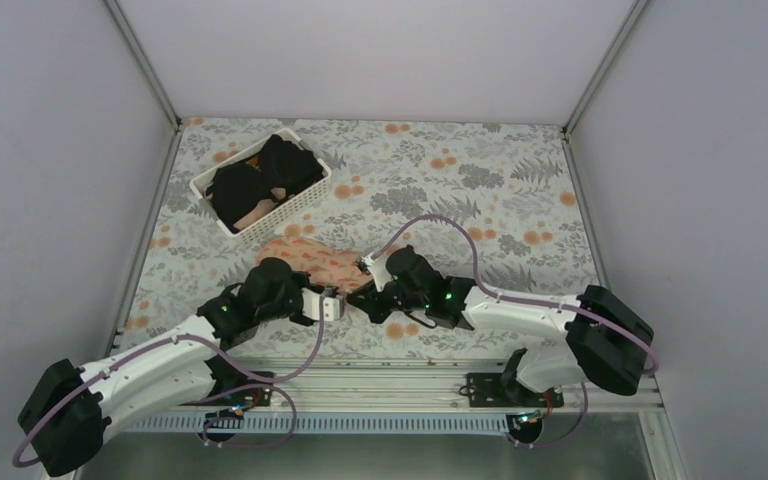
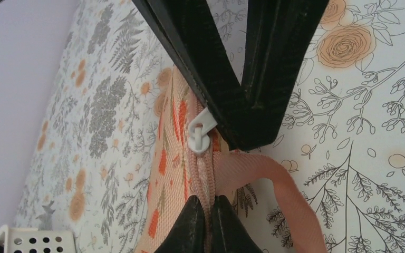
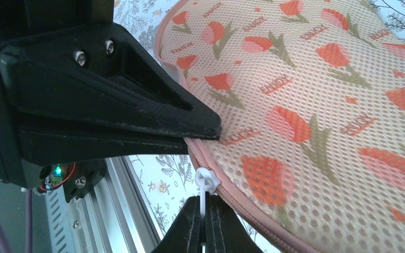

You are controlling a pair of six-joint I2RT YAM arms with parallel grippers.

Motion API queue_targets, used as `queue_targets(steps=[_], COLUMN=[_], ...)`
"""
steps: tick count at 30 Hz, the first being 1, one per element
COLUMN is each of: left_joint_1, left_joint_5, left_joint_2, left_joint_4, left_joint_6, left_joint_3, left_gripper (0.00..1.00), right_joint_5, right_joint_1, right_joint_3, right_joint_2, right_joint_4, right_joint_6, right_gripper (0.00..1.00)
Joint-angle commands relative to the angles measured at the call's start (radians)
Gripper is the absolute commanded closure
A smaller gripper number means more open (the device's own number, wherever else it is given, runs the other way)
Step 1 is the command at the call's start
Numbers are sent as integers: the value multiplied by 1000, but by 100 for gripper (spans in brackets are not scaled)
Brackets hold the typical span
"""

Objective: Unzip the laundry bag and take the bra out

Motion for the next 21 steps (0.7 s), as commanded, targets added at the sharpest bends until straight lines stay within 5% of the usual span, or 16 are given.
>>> queue_targets(steps=[1,16,21], left_joint_1=[0,3,11], left_joint_5=[-2,-19,-15], left_joint_2=[-11,-41,-50], left_joint_4=[-14,-49,-62], left_joint_6=[22,77,86], left_joint_3=[-6,-19,-25], left_gripper=[98,98,98], right_joint_5=[38,2,-46], right_joint_1=[-14,-303,-312], right_joint_3=[-29,-201,-179], right_joint_2=[-48,-182,-148], right_joint_4=[-2,-101,-89], right_joint_6=[6,1,-21], right_gripper=[96,96,96])
